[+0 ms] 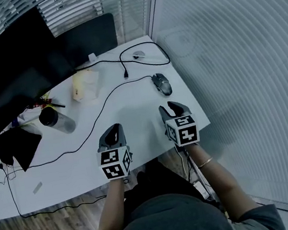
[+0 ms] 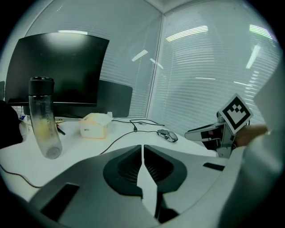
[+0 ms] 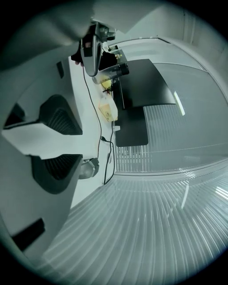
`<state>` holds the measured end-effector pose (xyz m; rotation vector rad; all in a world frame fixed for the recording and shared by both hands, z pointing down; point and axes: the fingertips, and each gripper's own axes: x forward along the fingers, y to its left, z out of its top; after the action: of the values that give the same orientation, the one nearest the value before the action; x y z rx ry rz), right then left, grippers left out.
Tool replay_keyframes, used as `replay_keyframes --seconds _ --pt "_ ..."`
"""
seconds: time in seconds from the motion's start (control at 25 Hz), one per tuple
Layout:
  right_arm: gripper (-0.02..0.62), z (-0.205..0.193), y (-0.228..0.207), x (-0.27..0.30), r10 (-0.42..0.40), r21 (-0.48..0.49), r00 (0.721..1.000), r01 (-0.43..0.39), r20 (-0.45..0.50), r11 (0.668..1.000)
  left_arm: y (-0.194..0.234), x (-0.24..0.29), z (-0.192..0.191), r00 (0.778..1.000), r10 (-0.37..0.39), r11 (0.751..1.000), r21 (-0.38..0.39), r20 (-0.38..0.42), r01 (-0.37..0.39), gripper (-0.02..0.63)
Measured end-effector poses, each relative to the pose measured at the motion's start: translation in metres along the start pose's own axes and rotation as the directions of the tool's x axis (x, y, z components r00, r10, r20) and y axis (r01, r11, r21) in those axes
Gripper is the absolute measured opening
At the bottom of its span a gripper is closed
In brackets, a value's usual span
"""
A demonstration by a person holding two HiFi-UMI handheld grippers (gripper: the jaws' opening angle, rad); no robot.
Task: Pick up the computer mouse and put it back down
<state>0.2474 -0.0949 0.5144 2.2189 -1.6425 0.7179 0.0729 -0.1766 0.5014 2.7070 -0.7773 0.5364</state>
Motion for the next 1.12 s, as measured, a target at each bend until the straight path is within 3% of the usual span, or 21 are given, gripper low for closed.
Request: replay_keyframes --seconds 0.6,1.12 --pt "0.006 -0.007 0.028 -0.033 0.014 0.042 0.999 -0.016 0.045 0.999 0.002 -0.032 -0.005 1.000 0.005 1.000 0.004 0.021 -0.005 0.032" --pt "0.003 -0.016 0.044 -0.059 0.029 0.034 0.996 -0.032 0.089 0.999 -0.004 -0.054 -0.013 0.999 0.000 1.000 0.022 0.032 -0.001 0.032"
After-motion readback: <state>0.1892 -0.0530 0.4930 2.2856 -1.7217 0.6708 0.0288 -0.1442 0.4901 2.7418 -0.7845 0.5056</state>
